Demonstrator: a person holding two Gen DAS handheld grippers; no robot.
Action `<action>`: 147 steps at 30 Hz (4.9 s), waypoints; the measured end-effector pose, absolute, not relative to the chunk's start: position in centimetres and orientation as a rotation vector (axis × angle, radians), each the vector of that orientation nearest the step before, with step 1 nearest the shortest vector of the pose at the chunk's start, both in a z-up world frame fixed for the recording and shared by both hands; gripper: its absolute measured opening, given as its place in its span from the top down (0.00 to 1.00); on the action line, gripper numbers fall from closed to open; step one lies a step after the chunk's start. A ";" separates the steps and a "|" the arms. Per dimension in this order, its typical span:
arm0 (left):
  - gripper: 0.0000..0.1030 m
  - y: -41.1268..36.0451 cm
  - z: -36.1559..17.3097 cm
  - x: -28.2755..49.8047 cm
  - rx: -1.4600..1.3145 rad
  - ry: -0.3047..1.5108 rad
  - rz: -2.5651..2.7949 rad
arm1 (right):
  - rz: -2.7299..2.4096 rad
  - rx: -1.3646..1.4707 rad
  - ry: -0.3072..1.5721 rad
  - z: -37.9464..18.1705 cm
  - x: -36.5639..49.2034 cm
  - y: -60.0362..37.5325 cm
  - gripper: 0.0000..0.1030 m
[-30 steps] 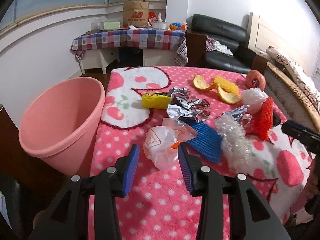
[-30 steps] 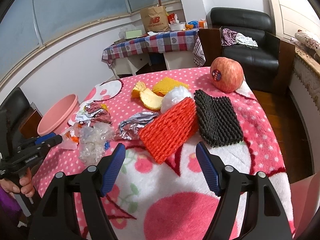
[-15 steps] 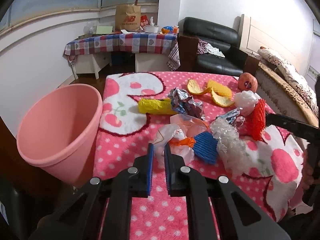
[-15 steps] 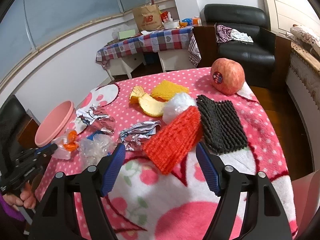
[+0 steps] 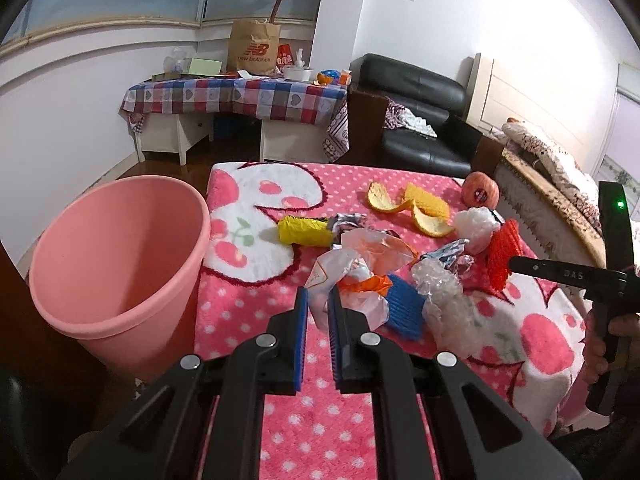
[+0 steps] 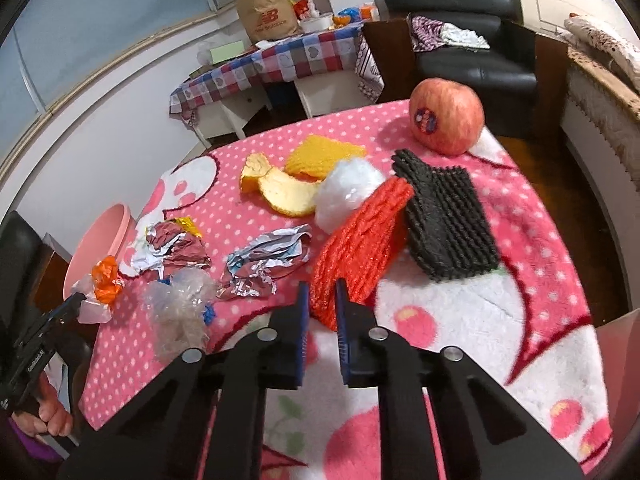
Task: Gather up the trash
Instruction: 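Grasp the red foam net with the right tool while the left tool grasps the clear plastic bag, then carry both items over the pink bin and open both tools to drop them, then move both tools back over the table toward the black foam net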
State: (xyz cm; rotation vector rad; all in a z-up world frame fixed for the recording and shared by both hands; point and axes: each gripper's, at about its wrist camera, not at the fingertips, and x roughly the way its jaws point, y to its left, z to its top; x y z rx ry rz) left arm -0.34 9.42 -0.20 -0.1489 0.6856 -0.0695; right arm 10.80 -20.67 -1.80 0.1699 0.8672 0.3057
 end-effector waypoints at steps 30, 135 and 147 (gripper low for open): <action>0.91 20.1 2.6 -4.4 -0.288 0.550 0.239 | 0.827 -0.017 0.695 5.1 9.9 -1.7 0.88; 0.64 7.3 1.3 3.4 -0.128 0.751 0.105 | 0.384 0.252 0.723 0.4 11.2 -24.0 0.68; 0.64 7.1 1.3 3.5 -0.143 0.752 0.123 | 0.266 0.330 0.769 -1.7 11.7 -28.9 0.54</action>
